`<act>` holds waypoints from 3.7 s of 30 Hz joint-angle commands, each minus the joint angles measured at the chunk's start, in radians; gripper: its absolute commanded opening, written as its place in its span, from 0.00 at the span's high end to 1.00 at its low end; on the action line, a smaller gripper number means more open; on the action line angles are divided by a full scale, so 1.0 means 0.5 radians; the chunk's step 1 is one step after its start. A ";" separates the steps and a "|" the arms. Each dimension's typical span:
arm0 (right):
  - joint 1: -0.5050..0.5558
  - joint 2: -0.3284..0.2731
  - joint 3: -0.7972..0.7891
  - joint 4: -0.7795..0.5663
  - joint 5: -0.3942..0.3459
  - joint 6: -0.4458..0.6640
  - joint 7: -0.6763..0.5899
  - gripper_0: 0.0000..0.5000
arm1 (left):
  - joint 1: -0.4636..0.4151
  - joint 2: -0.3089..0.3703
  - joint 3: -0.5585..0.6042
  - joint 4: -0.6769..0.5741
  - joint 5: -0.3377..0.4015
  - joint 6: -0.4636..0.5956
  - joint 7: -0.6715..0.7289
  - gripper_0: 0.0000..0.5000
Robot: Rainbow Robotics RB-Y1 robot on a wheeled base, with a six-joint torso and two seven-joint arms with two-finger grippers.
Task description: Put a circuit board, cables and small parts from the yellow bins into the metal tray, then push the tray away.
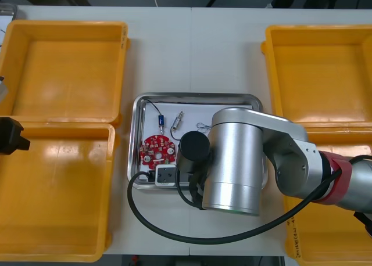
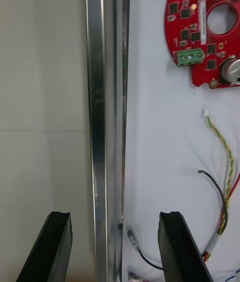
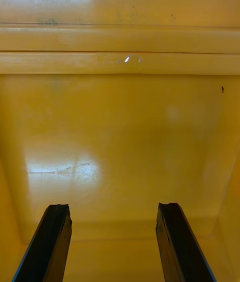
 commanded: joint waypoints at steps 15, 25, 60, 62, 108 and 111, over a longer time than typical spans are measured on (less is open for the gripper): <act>0.008 0.242 0.159 0.229 0.267 -0.024 -0.026 0.00 | 0.027 0.077 0.061 -0.039 0.017 0.013 -0.044 0.00; 0.109 0.291 0.186 0.272 0.386 -0.030 -0.026 0.00 | 0.027 0.077 0.061 -0.039 0.017 0.013 -0.044 0.00; 0.161 0.294 0.235 0.334 0.524 -0.131 -0.036 0.42 | 0.027 0.077 0.061 -0.039 0.017 0.013 -0.044 0.00; 0.158 0.294 0.235 0.337 0.524 -0.128 -0.039 0.76 | 0.027 0.077 0.061 -0.039 0.017 0.013 -0.044 0.00; -0.400 0.125 0.242 0.469 0.491 -0.131 -0.033 1.00 | 0.027 0.077 0.061 -0.039 0.017 0.013 -0.044 0.00; -0.422 0.138 0.239 0.490 0.491 -0.131 -0.039 1.00 | 0.027 0.077 0.061 -0.039 0.017 0.013 -0.044 0.00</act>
